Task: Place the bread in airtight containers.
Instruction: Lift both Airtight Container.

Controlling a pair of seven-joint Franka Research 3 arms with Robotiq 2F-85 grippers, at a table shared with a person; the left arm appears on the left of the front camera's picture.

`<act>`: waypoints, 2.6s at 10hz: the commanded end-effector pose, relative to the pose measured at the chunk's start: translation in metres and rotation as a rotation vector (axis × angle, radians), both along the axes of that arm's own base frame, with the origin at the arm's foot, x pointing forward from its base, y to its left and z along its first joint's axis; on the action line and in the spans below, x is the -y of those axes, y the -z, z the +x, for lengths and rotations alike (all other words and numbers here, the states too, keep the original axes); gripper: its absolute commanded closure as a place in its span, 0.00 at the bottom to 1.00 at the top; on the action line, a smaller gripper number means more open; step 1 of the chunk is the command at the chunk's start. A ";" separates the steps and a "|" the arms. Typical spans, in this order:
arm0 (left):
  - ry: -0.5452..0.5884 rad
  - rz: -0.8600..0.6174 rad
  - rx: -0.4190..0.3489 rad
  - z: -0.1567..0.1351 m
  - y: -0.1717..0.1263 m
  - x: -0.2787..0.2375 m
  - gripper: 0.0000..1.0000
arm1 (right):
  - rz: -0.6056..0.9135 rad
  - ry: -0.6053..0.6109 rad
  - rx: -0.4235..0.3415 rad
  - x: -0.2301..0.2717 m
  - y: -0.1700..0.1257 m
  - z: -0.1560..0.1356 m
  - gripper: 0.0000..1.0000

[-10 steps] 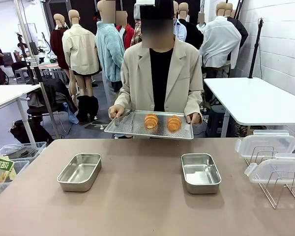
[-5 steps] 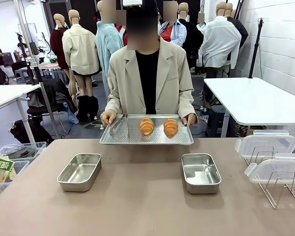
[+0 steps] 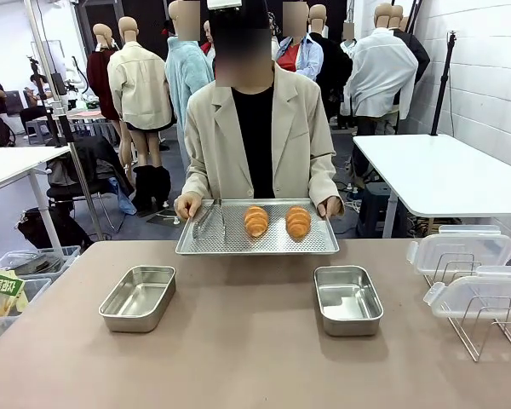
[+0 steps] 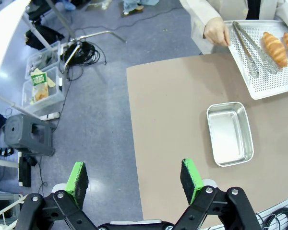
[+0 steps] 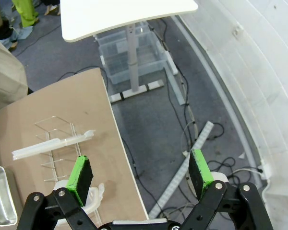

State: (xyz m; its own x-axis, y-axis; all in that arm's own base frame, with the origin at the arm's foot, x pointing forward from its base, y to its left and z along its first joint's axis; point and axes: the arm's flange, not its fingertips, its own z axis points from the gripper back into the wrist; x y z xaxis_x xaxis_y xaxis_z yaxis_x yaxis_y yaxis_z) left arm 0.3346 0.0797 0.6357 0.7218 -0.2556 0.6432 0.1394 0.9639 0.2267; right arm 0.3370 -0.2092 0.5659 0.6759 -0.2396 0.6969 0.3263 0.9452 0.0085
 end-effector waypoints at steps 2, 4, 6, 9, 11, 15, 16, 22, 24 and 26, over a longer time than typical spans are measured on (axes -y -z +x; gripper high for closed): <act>0.012 0.015 0.000 0.000 0.000 -0.002 0.00 | -0.001 -0.014 -0.011 -0.002 0.004 -0.001 0.00; 0.012 0.015 0.000 0.000 0.000 -0.002 0.00 | -0.001 -0.014 -0.011 -0.002 0.004 -0.001 0.00; 0.012 0.015 0.000 0.000 0.000 -0.002 0.00 | -0.001 -0.014 -0.011 -0.002 0.004 -0.001 0.00; 0.037 -0.020 0.008 0.007 -0.005 0.023 0.00 | 0.004 -0.113 -0.013 -0.033 -0.017 0.011 0.00; 0.107 -0.002 0.007 0.029 -0.001 0.084 0.00 | -0.068 -0.348 0.018 -0.127 -0.059 0.028 0.00; -0.023 -0.118 -0.022 0.056 0.044 0.131 0.00 | 0.058 -0.460 -0.194 -0.298 -0.053 0.043 0.00; 0.071 -0.010 -0.013 0.041 0.025 0.134 0.00 | 0.073 -0.383 -0.233 -0.314 -0.031 0.047 0.00; -0.049 -0.190 -0.168 0.082 0.093 0.129 0.00 | -0.029 -0.478 -0.292 -0.348 0.005 0.053 0.00; -0.095 -0.251 -0.277 0.110 0.145 0.126 0.00 | -0.040 -0.464 -0.388 -0.375 0.070 0.076 0.00; -0.127 -0.294 -0.351 0.122 0.187 0.121 0.00 | -0.047 -0.415 -0.488 -0.379 0.133 0.090 0.00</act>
